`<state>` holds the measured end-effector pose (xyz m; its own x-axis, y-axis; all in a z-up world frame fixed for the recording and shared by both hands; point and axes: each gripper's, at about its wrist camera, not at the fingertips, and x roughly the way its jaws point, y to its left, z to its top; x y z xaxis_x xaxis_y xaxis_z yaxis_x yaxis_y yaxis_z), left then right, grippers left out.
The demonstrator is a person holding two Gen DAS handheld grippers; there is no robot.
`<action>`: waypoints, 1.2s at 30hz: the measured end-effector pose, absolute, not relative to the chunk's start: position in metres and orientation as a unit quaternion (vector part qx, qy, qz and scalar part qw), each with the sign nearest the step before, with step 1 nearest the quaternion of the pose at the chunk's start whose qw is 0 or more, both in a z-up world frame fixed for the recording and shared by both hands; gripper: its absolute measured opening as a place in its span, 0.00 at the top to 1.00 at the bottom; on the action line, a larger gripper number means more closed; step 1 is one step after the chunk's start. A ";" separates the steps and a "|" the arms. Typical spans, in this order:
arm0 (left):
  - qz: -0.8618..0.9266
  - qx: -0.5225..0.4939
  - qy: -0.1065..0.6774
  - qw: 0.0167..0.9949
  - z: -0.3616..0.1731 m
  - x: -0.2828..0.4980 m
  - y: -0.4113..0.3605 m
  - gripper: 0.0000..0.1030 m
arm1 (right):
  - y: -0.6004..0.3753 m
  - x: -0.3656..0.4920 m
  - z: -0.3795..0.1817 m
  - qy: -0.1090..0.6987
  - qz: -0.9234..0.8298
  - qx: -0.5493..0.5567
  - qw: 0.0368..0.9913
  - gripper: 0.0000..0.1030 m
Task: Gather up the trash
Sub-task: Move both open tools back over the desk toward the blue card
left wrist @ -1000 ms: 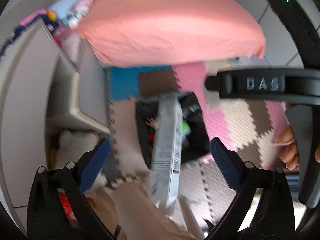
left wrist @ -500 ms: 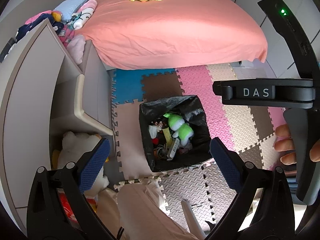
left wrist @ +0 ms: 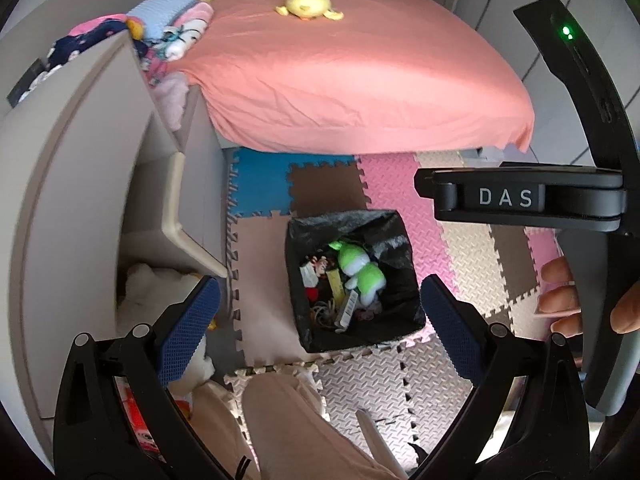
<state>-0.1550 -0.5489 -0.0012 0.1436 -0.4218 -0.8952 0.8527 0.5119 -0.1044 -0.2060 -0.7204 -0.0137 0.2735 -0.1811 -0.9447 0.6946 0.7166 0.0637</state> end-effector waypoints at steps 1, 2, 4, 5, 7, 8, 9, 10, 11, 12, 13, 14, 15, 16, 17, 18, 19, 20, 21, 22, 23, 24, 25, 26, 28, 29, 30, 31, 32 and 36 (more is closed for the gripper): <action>-0.440 0.221 0.480 0.726 0.003 -0.150 -0.544 0.06 | -0.717 -0.201 -0.009 0.528 -0.284 0.239 0.764 0.03; -0.438 0.218 0.477 0.730 0.007 -0.145 -0.539 0.06 | -0.712 -0.193 -0.004 0.525 -0.278 0.235 0.769 0.03; -0.431 0.211 0.470 0.741 0.018 -0.133 -0.528 0.06 | -0.705 -0.181 0.005 0.521 -0.269 0.229 0.777 0.03; -0.427 0.207 0.466 0.746 0.024 -0.126 -0.522 0.06 | -0.701 -0.174 0.010 0.519 -0.264 0.226 0.781 0.03; -0.420 0.202 0.459 0.756 0.034 -0.114 -0.510 0.06 | -0.688 -0.154 0.022 0.515 -0.247 0.218 0.791 0.03; -0.415 0.199 0.456 0.762 0.038 -0.107 -0.503 0.06 | -0.681 -0.144 0.028 0.515 -0.240 0.212 0.795 0.03; -0.408 0.193 0.453 0.769 0.044 -0.098 -0.493 0.06 | -0.674 -0.135 0.033 0.514 -0.235 0.205 0.799 0.03; -0.403 0.189 0.451 0.773 0.048 -0.091 -0.485 0.06 | -0.665 -0.123 0.039 0.512 -0.227 0.198 0.805 0.03; -0.395 0.183 0.449 0.780 0.052 -0.082 -0.475 0.06 | -0.659 -0.116 0.043 0.511 -0.220 0.194 0.808 0.03; -0.387 0.177 0.448 0.786 0.056 -0.073 -0.466 0.06 | -0.650 -0.105 0.048 0.512 -0.209 0.189 0.812 0.03; -0.381 0.173 0.447 0.791 0.058 -0.067 -0.458 0.06 | -0.640 -0.094 0.052 0.513 -0.198 0.184 0.815 0.03; -0.374 0.167 0.447 0.796 0.060 -0.059 -0.449 0.06 | -0.628 -0.081 0.056 0.514 -0.185 0.176 0.819 0.03; -0.364 0.159 0.447 0.802 0.062 -0.048 -0.436 0.06 | -0.619 -0.070 0.060 0.514 -0.176 0.170 0.822 0.03; -0.357 0.154 0.447 0.806 0.064 -0.041 -0.428 0.06 | -0.612 -0.062 0.063 0.513 -0.170 0.166 0.825 0.03; -0.348 0.148 0.448 0.810 0.066 -0.032 -0.419 0.06 | -0.603 -0.052 0.066 0.513 -0.163 0.160 0.827 0.03; -0.339 0.140 0.448 0.815 0.068 -0.021 -0.406 0.06 | -0.592 -0.041 0.069 0.513 -0.155 0.153 0.830 0.03; -0.332 0.135 0.448 0.819 0.069 -0.014 -0.399 0.06 | -0.582 -0.029 0.071 0.513 -0.147 0.146 0.833 0.03; -0.323 0.127 0.449 0.823 0.069 -0.004 -0.387 0.06 | -0.574 -0.021 0.073 0.513 -0.141 0.142 0.835 0.03; -0.317 0.122 0.450 0.826 0.070 0.003 -0.378 0.06 | -0.561 -0.007 0.075 0.516 -0.130 0.135 0.836 0.03; -0.306 0.113 0.452 0.831 0.071 0.015 -0.365 0.06 | -0.554 0.001 0.075 0.517 -0.124 0.131 0.837 0.03; -0.299 0.108 0.453 0.833 0.071 0.022 -0.357 0.06 | -0.545 0.011 0.076 0.519 -0.116 0.125 0.838 0.02; -0.290 0.099 0.455 0.836 0.072 0.033 -0.346 0.06 | -0.536 0.022 0.077 0.520 -0.108 0.119 0.839 0.03; -0.284 0.092 0.456 0.838 0.072 0.041 -0.335 0.06 | -0.526 0.035 0.078 0.523 -0.100 0.113 0.839 0.03; -0.278 0.086 0.457 0.840 0.073 0.048 -0.327 0.06 | -0.518 0.046 0.078 0.525 -0.093 0.108 0.839 0.02; -0.262 0.079 0.457 0.846 0.074 0.064 -0.309 0.06 | -0.503 0.063 0.078 0.526 -0.082 0.103 0.840 0.03; -0.254 0.078 0.456 0.849 0.074 0.071 -0.301 0.06 | -0.494 0.075 0.077 0.527 -0.074 0.098 0.841 0.03; -0.246 0.074 0.457 0.852 0.074 0.079 -0.291 0.06 | -0.487 0.082 0.077 0.528 -0.070 0.095 0.841 0.03; -0.238 0.069 0.458 0.854 0.073 0.086 -0.281 0.06 | -0.479 0.094 0.076 0.530 -0.064 0.089 0.841 0.03; -0.230 0.063 0.458 0.856 0.072 0.094 -0.271 0.06 | -0.472 0.103 0.075 0.531 -0.059 0.085 0.841 0.03; -0.197 0.045 0.457 0.866 0.068 0.122 -0.234 0.06 | -0.442 0.141 0.067 0.539 -0.032 0.078 0.838 0.06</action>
